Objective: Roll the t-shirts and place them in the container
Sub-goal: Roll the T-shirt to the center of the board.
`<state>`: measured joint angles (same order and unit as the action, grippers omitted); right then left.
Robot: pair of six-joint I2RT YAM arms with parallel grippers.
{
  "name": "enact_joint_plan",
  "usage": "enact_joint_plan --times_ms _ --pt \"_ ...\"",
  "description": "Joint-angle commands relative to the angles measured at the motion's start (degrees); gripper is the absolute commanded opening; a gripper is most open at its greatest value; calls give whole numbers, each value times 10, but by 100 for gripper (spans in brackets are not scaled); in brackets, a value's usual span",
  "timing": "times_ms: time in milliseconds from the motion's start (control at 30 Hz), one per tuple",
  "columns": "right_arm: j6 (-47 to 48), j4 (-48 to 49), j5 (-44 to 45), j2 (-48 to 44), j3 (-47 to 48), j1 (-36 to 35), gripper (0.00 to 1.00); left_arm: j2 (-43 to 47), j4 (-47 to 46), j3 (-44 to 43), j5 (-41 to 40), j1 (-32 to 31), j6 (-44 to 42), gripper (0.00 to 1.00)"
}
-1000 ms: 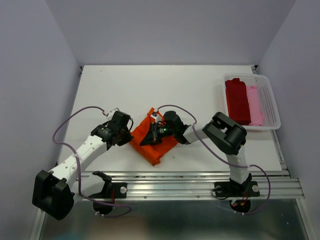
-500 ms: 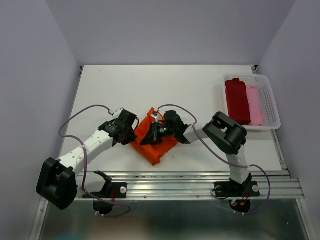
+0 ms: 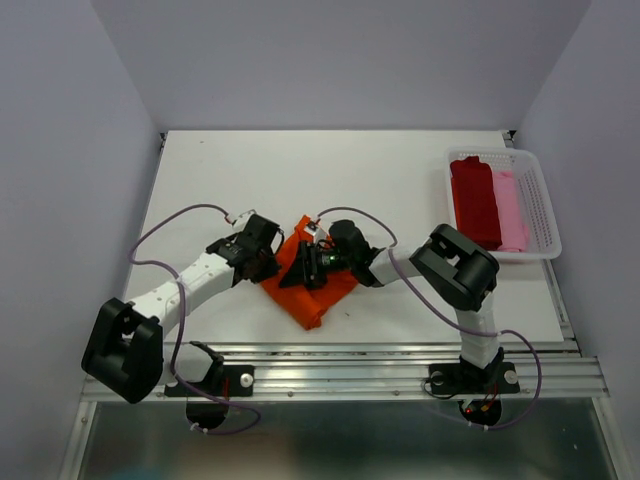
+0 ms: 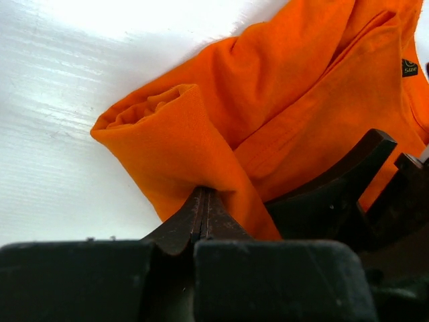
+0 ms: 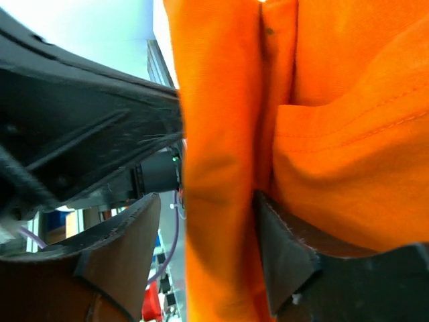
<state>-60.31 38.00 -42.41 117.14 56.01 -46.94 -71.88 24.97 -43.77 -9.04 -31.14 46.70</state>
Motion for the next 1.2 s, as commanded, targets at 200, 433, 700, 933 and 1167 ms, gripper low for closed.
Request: enact_joint_plan --times_ms 200,433,700,933,1167 --pt "126 -140 96 -105 7 1 74 -10 -39 -18 6 -2 -11 0" --pt "194 -235 167 -163 -3 1 74 -23 -50 -22 8 -3 -15 0" --pt "267 -331 230 -215 -8 -25 75 -51 -71 -25 19 -3 -20 0" --pt "295 -376 283 -235 -32 -55 68 -82 -83 -45 21 -2 -27 0" --pt "287 -376 282 -242 -49 -55 50 -101 -84 -57 17 -2 -33 0"
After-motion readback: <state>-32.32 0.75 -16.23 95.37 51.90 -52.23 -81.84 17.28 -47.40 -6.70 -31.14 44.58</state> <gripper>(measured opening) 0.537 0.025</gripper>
